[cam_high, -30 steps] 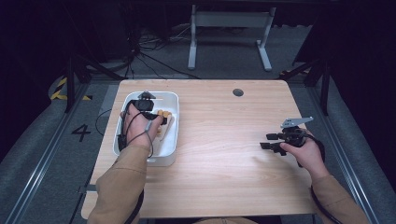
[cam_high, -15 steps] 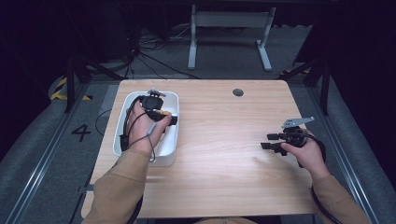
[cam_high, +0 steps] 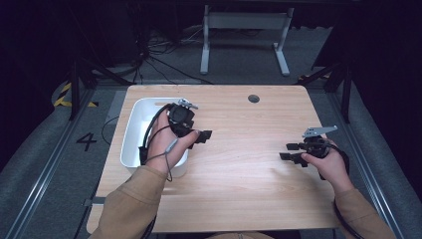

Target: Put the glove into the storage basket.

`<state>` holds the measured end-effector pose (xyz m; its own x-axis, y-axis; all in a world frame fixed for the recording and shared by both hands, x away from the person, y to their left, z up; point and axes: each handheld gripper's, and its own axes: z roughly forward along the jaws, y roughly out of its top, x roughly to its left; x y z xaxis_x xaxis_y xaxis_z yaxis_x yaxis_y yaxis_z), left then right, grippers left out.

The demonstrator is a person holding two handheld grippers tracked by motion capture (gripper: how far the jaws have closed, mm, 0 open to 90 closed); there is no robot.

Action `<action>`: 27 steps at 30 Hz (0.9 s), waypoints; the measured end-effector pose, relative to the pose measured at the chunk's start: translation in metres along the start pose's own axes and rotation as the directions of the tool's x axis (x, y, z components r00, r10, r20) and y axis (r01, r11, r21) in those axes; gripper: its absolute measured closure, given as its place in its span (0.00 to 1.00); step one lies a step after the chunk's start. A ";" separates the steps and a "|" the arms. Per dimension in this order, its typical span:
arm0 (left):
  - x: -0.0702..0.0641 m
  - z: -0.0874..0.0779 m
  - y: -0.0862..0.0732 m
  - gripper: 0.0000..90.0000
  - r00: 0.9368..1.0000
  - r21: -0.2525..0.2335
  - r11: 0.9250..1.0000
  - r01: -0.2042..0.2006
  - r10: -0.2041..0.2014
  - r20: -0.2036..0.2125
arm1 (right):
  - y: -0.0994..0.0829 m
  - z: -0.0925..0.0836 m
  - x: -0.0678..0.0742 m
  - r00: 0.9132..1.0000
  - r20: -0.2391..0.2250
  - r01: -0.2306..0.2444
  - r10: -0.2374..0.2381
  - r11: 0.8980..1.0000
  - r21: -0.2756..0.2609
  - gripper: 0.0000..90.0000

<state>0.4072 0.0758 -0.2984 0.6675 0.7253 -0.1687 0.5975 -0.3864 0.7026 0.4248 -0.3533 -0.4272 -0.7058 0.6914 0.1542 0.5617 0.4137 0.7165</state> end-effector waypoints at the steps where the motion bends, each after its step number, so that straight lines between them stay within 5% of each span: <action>1: -0.001 0.001 0.001 0.33 1.000 -0.007 1.000 -0.006 0.006 0.005 | 0.000 -0.001 0.000 1.000 0.000 -0.002 0.002 1.000 -0.002 0.45; 9: -0.007 0.017 0.001 0.32 0.992 -0.008 0.995 -0.098 0.099 0.073 | -0.002 -0.005 -0.002 1.000 0.006 -0.006 0.006 1.000 -0.009 0.45; 17: -0.010 0.040 -0.016 0.35 0.966 -0.030 0.977 -0.211 0.213 0.145 | -0.003 -0.005 -0.002 1.000 0.004 -0.004 0.004 1.000 -0.008 0.45; 27: -0.020 0.061 -0.044 0.32 0.948 -0.038 0.970 -0.239 0.241 0.206 | -0.003 -0.004 -0.002 1.000 -0.003 0.001 -0.001 1.000 -0.004 0.44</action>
<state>0.3950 0.0440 -0.3681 0.8688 0.4770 -0.1331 0.4038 -0.5266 0.7481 0.4228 -0.3583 -0.4275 -0.7075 0.6894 0.1554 0.5592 0.4118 0.7195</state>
